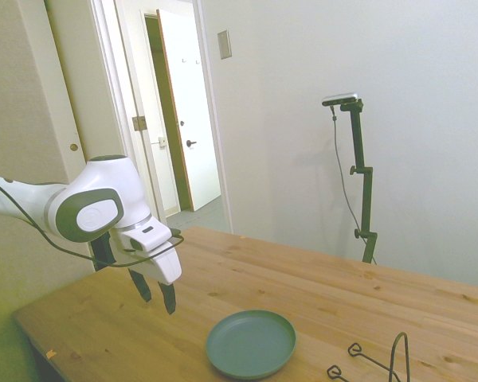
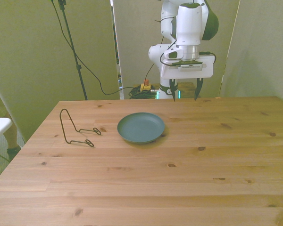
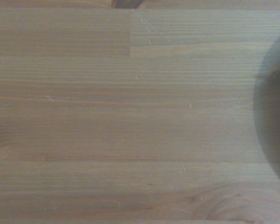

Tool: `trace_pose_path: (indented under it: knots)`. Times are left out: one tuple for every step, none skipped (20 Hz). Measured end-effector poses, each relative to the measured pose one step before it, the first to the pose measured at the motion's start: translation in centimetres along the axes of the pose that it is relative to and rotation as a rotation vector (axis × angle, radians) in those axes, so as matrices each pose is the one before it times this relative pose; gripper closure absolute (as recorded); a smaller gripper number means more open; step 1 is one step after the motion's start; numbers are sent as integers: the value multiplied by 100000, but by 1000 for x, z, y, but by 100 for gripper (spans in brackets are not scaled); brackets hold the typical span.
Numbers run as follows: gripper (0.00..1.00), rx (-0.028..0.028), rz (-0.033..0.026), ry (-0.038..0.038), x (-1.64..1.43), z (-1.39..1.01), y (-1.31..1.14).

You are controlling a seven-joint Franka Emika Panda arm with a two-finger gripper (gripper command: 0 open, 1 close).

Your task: Load the plate

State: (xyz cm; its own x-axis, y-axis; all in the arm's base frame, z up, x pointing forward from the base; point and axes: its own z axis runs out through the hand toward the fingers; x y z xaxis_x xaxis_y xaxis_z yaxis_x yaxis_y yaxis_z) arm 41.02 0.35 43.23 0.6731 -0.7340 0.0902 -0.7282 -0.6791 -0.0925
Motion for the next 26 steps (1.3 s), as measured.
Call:
trace_pose_path:
  knots:
    - [0, 94, -167, 56, 21, 11, -34]
    - [0, 547, -1105, 311, 42, -10, -82]
    - [0, 160, -29, -212, 260, 11, 201]
    - [0, 441, 313, -258, 588, -80, 385]
    - [0, 586, 245, -296, 787, -136, 475]
    - [0, 572, 668, -378, 1038, -208, 628]
    - [0, 400, 569, -345, 1091, -198, 664]
    - [0, 291, 794, -286, 1075, -250, 579]
    - [0, 379, 825, -117, 1152, -240, 633]
    - [0, 100, 970, -333, 1193, -228, 691]
    - [0, 25, 788, -367, 1258, -286, 715]
    - [0, 41, 1042, -309, 1338, -312, 781]
    - [0, -14, 930, -439, 1451, -330, 963]
    - [0, -69, 1035, -389, 1482, -349, 1027]
    - [0, -56, 1319, -300, 1529, -346, 1164]
    - [0, 10, 1179, -2, 1523, -260, 1178]
    - [0, -138, 1417, -254, 1438, -160, 1149]
    - [0, 244, 1263, -252, 1289, -100, 883]
    - [0, 389, 1418, -279, 1283, -90, 797]
    - [0, 253, 1165, -442, 1206, -89, 683]
    - [0, 825, 1348, -518, 1231, -96, 605]
    - [0, 550, 946, -843, 1152, -85, 580]
    - [0, 719, 1037, -1190, 1081, -43, 555]
    - [0, 529, 701, -1088, 1000, 6, 495]
    - [0, 481, 927, -1012, 974, 108, 445]
    - [0, 440, 493, -1409, 868, 255, 382]
